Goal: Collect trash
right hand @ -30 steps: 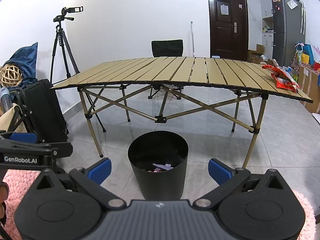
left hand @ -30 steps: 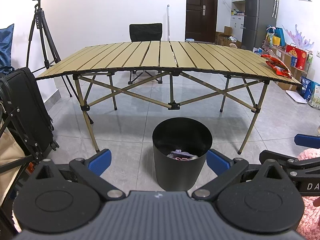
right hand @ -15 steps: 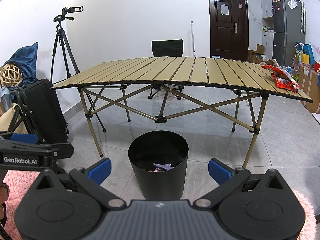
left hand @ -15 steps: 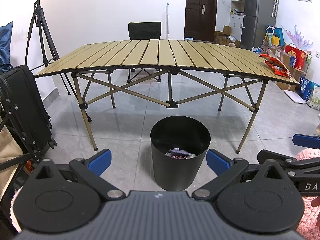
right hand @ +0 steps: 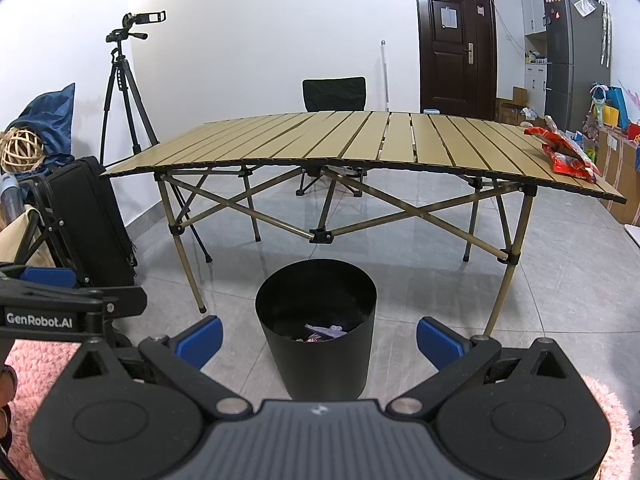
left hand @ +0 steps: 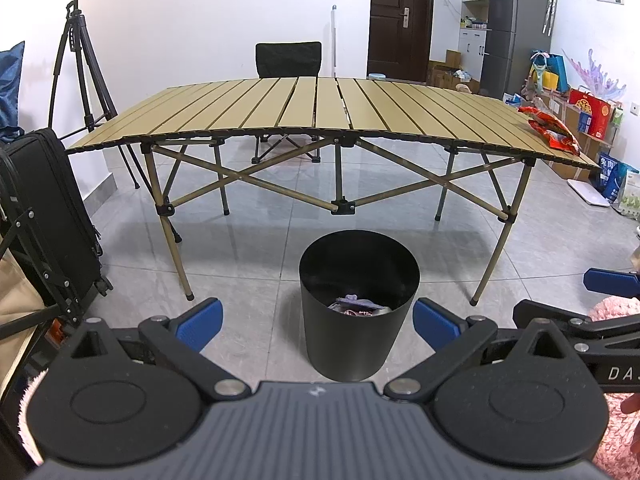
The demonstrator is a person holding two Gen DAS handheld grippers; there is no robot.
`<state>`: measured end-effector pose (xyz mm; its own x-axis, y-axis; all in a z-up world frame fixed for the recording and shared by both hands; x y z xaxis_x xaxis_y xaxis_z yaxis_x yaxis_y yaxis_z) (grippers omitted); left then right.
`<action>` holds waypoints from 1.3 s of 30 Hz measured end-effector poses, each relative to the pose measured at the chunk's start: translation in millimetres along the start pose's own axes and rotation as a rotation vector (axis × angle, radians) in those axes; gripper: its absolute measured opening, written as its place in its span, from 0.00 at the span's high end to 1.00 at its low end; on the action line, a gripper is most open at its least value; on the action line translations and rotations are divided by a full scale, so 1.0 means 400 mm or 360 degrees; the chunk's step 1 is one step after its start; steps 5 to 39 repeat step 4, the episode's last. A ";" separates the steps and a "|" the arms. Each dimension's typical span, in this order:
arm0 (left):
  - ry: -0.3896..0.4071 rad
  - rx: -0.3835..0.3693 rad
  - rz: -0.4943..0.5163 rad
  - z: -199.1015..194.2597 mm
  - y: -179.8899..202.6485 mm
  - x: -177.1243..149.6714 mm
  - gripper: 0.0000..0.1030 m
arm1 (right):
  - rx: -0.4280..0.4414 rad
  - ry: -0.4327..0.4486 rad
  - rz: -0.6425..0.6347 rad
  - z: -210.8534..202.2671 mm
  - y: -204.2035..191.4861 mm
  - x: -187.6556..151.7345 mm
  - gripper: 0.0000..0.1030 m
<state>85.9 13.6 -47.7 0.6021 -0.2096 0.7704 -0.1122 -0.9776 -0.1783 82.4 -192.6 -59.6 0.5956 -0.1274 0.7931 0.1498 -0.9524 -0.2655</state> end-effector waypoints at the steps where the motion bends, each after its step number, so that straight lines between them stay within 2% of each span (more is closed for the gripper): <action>1: 0.0000 0.0004 0.0002 0.000 0.000 0.000 0.00 | 0.0000 0.0000 0.0000 0.000 0.000 0.000 0.00; 39: 0.0001 0.0006 0.0008 0.001 0.000 -0.001 0.00 | 0.0000 -0.0002 -0.0001 0.000 0.000 -0.001 0.00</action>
Point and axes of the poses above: each gripper's, at about its wrist camera, not at the fingertips, and z roughly the way its jaws point, y to its right, x to its top, the point moved 5 cm from there along z, roughly the way its jaws point, and after that the axes turned 13 degrees about z, right-handed, at the moved point
